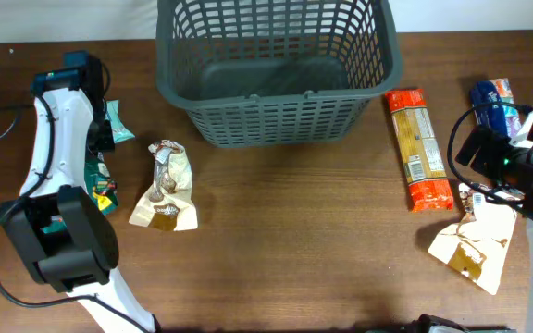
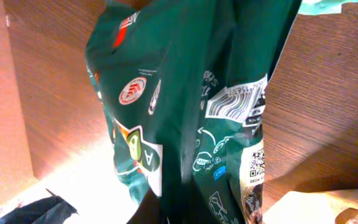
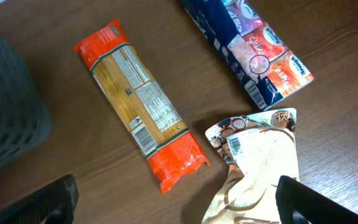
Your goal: Pack container
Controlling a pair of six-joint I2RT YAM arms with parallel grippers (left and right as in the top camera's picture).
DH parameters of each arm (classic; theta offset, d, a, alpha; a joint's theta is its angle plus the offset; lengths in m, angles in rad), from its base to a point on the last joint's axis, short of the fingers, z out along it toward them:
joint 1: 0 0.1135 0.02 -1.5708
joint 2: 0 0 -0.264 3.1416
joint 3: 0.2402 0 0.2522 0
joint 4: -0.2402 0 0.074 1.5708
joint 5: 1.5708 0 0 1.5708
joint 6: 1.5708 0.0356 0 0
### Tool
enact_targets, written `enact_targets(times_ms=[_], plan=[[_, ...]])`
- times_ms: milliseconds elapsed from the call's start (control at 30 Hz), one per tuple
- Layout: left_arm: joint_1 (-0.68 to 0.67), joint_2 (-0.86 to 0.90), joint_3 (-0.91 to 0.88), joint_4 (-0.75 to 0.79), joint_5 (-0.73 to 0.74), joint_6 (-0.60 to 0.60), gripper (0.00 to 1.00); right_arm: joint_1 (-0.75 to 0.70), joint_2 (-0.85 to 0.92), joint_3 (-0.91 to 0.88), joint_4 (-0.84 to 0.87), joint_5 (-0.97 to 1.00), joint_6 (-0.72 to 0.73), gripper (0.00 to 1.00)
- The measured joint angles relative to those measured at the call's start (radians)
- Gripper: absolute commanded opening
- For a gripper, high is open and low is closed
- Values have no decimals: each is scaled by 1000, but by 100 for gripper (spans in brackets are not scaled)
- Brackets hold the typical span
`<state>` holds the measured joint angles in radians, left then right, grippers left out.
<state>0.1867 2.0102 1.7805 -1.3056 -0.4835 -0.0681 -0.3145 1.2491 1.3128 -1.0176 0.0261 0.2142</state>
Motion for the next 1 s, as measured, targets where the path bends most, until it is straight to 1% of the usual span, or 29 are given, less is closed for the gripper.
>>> enact_targets(times_ms=[433, 600, 700, 867, 1000], plan=[[0, 0, 0, 13, 3, 0, 2, 0, 0, 0, -1, 0, 0, 99], [8, -1, -4, 48, 56, 0, 2, 0, 0, 0, -9, 0, 0, 99], [21, -5, -34, 86, 87, 0, 2, 0, 0, 0, -14, 0, 0, 99], [26, -8, -132, 152, 108, 0, 2, 0, 0, 0, -16, 0, 0, 99], [27, -8, -204, 185, 111, 3, 13, 0, 0, 0, -16, 0, 0, 99]])
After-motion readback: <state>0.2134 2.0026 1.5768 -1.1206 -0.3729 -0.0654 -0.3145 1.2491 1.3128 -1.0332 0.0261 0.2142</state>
